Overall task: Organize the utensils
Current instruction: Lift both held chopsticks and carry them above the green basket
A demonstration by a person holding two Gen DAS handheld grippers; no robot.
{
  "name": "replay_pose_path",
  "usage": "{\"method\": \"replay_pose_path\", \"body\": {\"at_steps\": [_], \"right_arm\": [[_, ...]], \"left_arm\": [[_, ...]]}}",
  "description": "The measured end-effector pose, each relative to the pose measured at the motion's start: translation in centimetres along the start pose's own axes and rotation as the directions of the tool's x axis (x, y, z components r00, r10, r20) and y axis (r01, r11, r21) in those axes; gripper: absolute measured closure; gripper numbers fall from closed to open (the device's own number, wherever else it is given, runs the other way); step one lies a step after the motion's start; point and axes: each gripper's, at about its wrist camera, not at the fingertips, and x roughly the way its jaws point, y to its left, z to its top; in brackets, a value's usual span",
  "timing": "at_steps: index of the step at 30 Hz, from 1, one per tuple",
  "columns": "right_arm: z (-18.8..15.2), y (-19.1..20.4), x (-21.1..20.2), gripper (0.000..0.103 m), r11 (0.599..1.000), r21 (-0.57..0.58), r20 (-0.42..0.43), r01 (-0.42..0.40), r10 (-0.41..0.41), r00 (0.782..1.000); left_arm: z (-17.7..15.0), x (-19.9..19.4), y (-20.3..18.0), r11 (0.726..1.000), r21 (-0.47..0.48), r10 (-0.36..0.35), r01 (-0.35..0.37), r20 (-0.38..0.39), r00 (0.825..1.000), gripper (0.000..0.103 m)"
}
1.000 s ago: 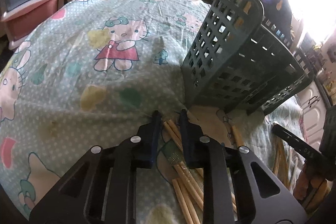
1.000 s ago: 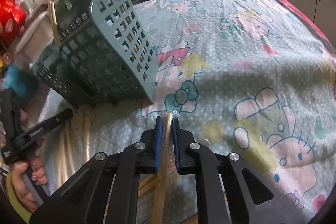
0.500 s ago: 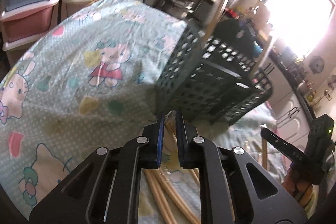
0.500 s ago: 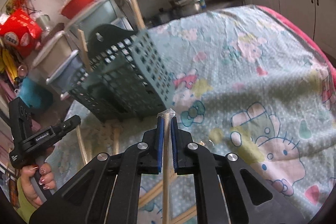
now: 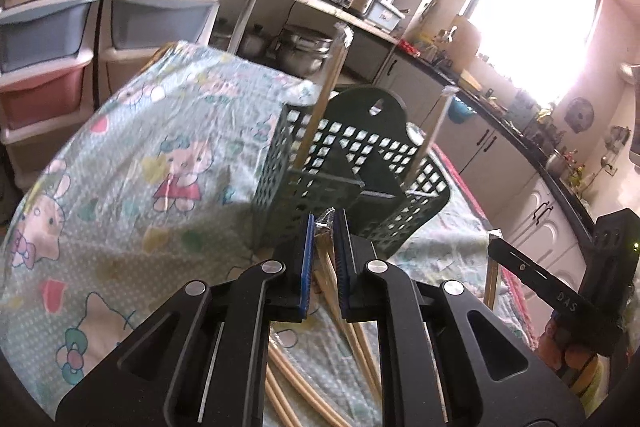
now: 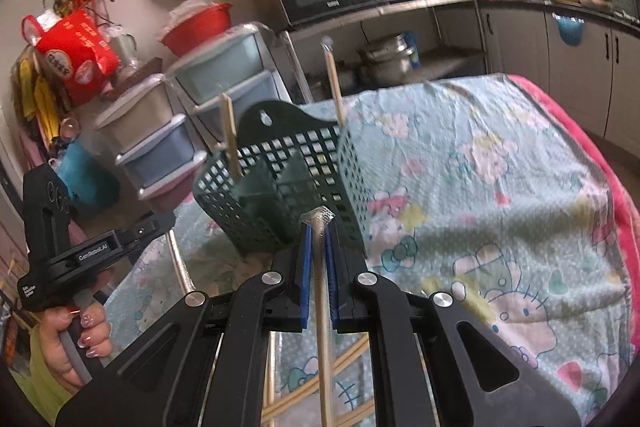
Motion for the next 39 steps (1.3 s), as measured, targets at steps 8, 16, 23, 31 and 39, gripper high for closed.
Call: {"method": "replay_pose_path", "body": {"at_steps": [8, 16, 23, 31, 39], "right_arm": [[0.4, 0.9, -2.0, 0.096, 1.0, -0.03, 0.068, 0.001, 0.001, 0.998], [0.8, 0.8, -3.4, 0.096, 0.999, -0.033, 0.124, -0.004, 0.008, 0.992], [1.5, 1.0, -4.7, 0.096, 0.999, -0.04, 0.183, -0.006, 0.013, 0.983], [1.8, 0.9, -5.7, 0.096, 1.0, -0.031, 0.226, -0.002, 0.009, 0.974], [2.3, 1.2, -6.3, 0.096, 0.999, -0.037, 0.256, 0.004, 0.006, 0.967]], "left_arm": [[1.0, -1.7, -2.2, 0.998, 0.041, -0.045, 0.043, 0.048, 0.998, 0.097], [1.5, -2.7, -4.2, 0.993, 0.072, -0.102, 0.096, 0.072, 0.992, 0.098], [2.2, -3.3, -5.6, 0.986, 0.097, -0.144, 0.135, 0.092, 0.985, 0.1], [2.5, -3.5, -6.9, 0.978, 0.118, -0.184, 0.173, 0.095, 0.978, 0.1], [3.4, -3.6, -8.1, 0.97, 0.145, -0.21, 0.194, 0.106, 0.972, 0.1]]}}
